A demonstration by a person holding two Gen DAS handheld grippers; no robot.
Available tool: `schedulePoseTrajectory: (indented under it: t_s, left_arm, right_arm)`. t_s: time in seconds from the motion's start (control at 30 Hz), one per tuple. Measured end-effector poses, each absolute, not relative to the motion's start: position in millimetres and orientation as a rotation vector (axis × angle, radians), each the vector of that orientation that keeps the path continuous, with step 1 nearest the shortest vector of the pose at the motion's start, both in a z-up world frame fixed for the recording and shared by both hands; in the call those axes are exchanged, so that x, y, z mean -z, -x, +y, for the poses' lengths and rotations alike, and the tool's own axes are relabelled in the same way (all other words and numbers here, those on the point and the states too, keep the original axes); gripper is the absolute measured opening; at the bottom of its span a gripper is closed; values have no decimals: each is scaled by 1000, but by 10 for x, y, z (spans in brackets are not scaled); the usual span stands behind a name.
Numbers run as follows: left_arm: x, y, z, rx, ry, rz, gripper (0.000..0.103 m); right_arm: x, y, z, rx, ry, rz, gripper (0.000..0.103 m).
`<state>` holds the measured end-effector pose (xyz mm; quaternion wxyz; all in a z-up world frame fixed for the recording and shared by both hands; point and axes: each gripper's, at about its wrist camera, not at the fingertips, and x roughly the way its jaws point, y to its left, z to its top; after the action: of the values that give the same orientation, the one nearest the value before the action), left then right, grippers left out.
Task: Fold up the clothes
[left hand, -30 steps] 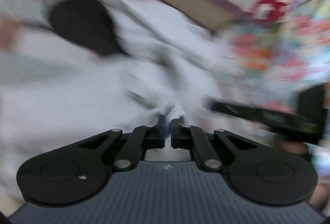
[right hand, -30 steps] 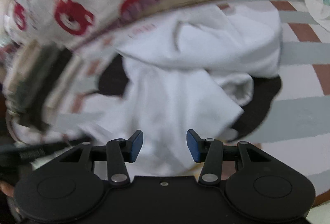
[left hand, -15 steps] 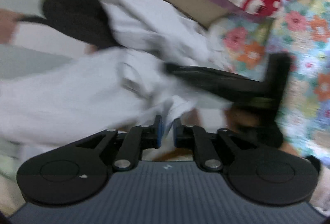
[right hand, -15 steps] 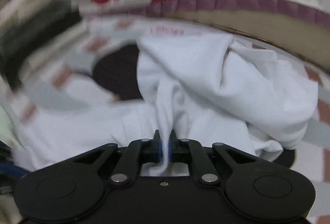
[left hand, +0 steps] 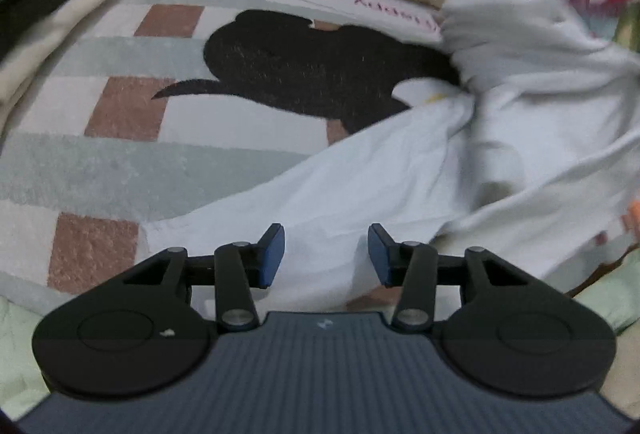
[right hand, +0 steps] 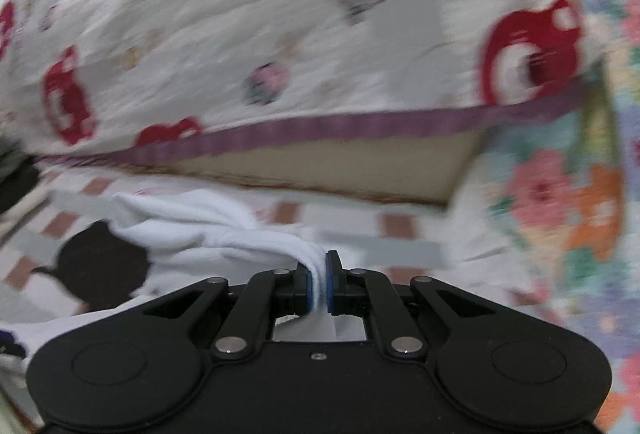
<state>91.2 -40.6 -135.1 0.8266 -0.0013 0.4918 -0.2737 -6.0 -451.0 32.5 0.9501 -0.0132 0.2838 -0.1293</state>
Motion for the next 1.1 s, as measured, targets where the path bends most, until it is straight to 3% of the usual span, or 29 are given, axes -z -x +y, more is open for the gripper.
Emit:
schedulePoseTrajectory:
  t_s: [0.23,0.43,0.63,0.7,0.77,0.87,1.1]
  left_arm:
    - [1391,-754,-649,641,-166,964,50]
    - [1378,-701,-746,735,-121,966,55]
    - [1421,-647,-822,731,-179,962,59]
    - [1444,-635,-841,729,-193,964,60]
    - [1467,-611,-884,719,-228,951,61]
    - [1460,-544,-945,701,-285,909,63]
    - [1425,-609,-912,613,-275,849,67]
  right_arm:
    - [-630,533,-5243,519,-7,536,7]
    - [-605,712,-5752,755,186,555,7]
    - [-265,489,-6480,915,274,743,8]
    - [-123,486,-6592,928,237,795,11]
    - [-19,512,-6551,919,173,799,22]
    - [55,534,-6301,823,136,771,30]
    - [121,402,-5538,387,-45,793,39]
